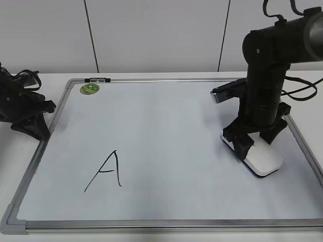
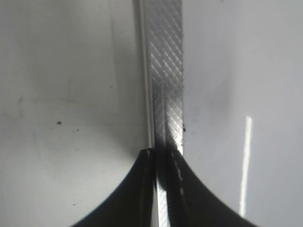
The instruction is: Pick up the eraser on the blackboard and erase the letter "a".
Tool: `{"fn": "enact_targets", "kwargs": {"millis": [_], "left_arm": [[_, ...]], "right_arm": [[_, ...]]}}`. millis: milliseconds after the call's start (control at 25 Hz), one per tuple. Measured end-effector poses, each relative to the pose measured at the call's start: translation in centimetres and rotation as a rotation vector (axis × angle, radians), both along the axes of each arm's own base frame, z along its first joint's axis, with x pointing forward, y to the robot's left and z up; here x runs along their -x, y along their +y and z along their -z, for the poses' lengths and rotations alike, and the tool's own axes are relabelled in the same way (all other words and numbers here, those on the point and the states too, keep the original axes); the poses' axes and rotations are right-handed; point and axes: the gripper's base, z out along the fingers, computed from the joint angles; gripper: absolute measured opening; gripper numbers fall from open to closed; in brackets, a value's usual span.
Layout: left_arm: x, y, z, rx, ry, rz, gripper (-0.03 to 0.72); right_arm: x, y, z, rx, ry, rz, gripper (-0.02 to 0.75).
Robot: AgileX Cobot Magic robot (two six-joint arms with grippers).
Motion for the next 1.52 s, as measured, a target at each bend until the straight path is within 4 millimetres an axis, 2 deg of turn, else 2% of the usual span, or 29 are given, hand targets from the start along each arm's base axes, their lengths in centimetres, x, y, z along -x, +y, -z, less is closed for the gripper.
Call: {"fn": "enact_targets", "kwargs": {"millis": [120,360,480,640,800,960,1080,1520], "left_arm": [[0.0,0.0,0.0,0.0,0.0,0.0,0.033],[0.0,0.0,0.0,0.0,0.0,0.0,0.033],[0.0,0.0,0.0,0.0,-0.002,-0.001,0.033],[0.0,0.0,0.0,0.0,-0.002,-0.001,0.033],[0.0,0.0,0.0,0.0,-0.002,-0.001,0.033],[0.0,0.0,0.0,0.0,-0.002,-0.001,0.034],[0.0,0.0,0.0,0.0,-0.002,-0.001,0.034],[0.0,0.0,0.0,0.0,0.0,0.0,0.036]], "right_arm": [[0.1,-0.4,-1.1,0.02,0.008,0.003,0.54],[1.1,-0.8,-5.8,-0.002,-0.074,0.014,0.54],[1.6,-1.6,-8.1,-0.056,-0.114,0.064,0.54],[1.4,-4.5,-9.4,-0.105,-0.142,0.171,0.54],[1.0,-8.0,-9.5,-0.1,-0.155,0.266,0.54],[0.6,-10.5,-9.6,-0.131,-0.188,0.356,0.54],[0.3,-11.7,-9.1,-0.157,-0.183,0.407,0.54],[-2.4,-12.0,-4.0,-0.164,-0.122,0.429,0.54]]}}
